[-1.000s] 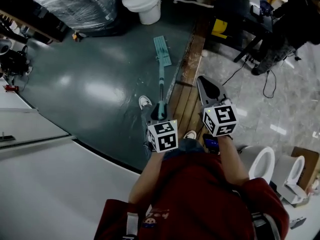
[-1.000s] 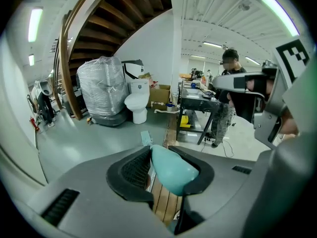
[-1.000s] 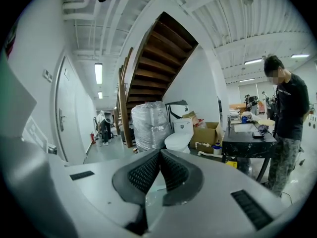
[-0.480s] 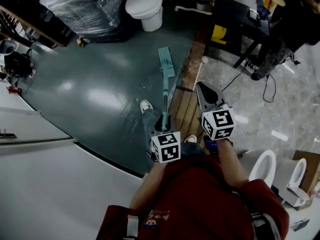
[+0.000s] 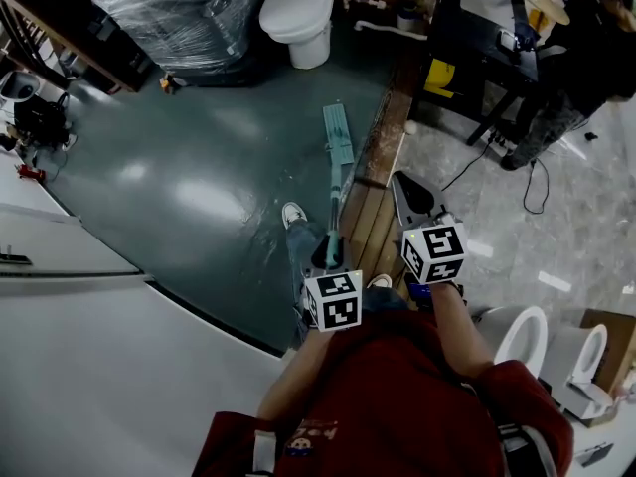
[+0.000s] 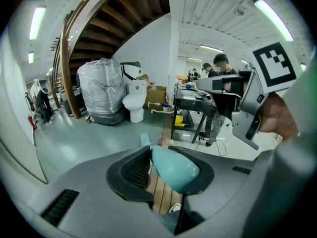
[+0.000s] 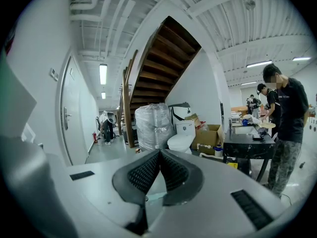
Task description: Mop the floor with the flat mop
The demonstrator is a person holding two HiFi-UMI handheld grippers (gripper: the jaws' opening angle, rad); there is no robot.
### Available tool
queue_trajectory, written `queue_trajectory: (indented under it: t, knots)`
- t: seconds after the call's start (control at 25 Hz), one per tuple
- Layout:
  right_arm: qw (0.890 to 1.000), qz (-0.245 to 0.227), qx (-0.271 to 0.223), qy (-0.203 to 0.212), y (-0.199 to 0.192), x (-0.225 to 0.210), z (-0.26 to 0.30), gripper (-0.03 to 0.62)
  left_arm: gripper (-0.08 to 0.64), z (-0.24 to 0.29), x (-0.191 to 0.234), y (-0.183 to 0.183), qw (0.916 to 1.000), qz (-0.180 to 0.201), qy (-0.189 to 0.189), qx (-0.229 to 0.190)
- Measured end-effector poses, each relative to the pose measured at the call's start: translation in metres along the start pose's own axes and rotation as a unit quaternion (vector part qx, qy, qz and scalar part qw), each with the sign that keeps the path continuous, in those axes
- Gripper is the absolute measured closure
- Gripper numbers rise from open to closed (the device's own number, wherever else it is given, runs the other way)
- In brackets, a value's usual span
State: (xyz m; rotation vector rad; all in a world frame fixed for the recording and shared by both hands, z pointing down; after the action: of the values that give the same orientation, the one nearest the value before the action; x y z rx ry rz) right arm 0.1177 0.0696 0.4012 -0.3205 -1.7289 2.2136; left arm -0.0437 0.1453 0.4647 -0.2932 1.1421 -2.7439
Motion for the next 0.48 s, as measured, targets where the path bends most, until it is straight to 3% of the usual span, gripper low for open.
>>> queue_trajectory:
  t: [0.48]
  knots:
    - [1.0, -0.003, 0.011, 0.011, -0.006, 0.012, 0.02, 0.575, 0.431, 0.008, 0.019, 0.004, 0.9997, -0.024, -0.001, -0.006]
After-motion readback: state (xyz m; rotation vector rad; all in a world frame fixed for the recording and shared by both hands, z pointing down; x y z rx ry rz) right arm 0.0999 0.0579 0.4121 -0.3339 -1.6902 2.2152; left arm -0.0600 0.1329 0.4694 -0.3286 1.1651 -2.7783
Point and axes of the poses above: the fingertips, and each gripper's own axes: z forward along the fingers, x to its left, y out of its top, the point moved 5 cm from there along -z, backward along the fingers, and after that the axes turned 8 degrees about -z, right-handed, at the moved point
